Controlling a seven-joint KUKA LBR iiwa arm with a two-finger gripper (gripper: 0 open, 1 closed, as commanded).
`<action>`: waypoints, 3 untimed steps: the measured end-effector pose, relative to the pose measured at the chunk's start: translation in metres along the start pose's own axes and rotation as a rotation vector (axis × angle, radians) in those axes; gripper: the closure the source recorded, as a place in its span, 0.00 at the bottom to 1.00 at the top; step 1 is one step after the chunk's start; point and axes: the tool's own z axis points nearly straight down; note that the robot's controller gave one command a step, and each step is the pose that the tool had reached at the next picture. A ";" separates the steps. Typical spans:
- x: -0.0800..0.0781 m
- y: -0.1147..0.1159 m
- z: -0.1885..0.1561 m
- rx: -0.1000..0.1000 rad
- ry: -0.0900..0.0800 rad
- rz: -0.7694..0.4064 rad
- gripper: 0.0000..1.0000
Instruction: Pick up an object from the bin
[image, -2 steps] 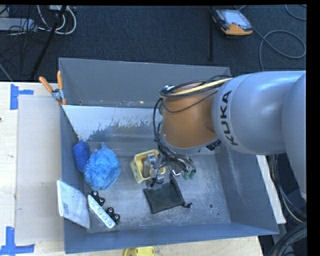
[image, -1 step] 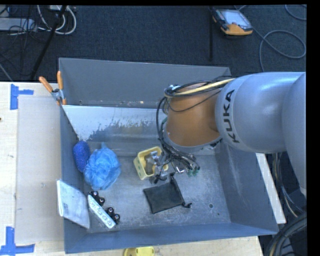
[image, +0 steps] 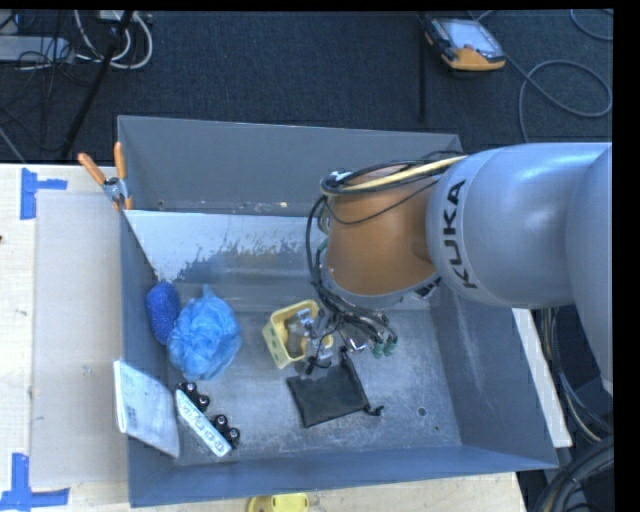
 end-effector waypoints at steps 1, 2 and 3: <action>0.007 -0.019 0.013 0.004 -0.028 -0.059 1.00; 0.011 -0.019 0.015 -0.001 0.003 -0.070 1.00; 0.009 -0.040 0.009 0.006 -0.028 -0.117 1.00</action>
Offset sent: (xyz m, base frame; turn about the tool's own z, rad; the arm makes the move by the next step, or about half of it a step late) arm 0.0155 0.0226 0.1266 -0.0751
